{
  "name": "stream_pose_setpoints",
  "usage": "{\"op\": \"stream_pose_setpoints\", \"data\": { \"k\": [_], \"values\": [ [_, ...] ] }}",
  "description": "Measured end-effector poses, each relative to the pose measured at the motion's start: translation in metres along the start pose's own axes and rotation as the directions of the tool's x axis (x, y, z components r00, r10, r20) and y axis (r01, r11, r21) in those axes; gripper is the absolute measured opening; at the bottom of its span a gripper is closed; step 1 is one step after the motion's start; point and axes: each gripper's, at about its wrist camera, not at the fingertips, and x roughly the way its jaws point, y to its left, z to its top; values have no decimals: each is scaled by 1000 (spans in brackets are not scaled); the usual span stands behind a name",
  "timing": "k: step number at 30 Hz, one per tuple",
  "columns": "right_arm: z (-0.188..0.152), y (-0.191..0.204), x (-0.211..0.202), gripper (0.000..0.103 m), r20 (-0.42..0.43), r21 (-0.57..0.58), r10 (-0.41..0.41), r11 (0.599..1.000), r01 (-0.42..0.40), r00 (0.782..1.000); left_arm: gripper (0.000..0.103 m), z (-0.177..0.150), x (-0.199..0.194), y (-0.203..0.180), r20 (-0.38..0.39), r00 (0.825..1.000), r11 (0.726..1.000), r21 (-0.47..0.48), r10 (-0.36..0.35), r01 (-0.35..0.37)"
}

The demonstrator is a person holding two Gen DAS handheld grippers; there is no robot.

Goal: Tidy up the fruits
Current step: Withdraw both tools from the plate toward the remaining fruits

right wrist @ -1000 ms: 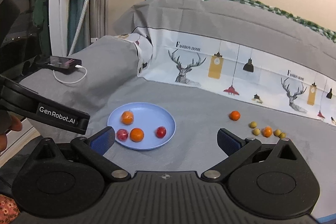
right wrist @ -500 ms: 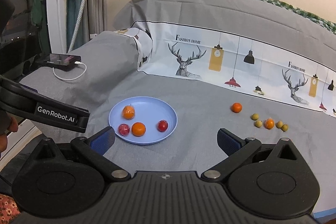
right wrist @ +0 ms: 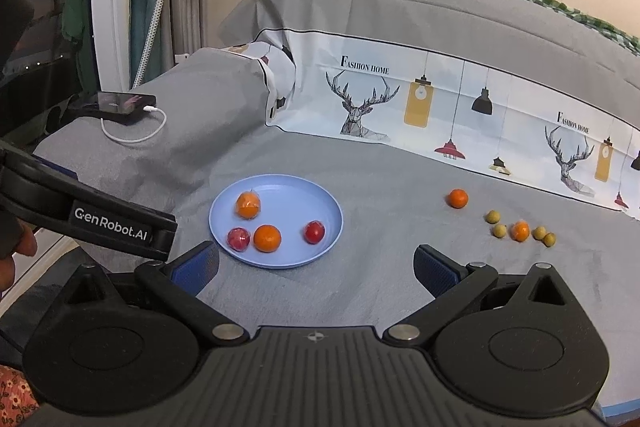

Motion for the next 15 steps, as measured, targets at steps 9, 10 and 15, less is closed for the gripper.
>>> {"op": "stream_pose_setpoints", "data": {
  "k": [9,10,15],
  "values": [
    [-6,-30,23,103,-35,114,-41,992,45,999,103,11,21,-16,-32,999,1000,17,15,-15],
    [-8,-38,27,102,-38,141,-57,988,61,998,103,15,24,-20,-44,999,1000,26,-4,5],
    [-19,-82,48,102,-72,268,-133,952,148,988,103,30,46,-52,-72,996,996,72,-49,54]
  ]
}}
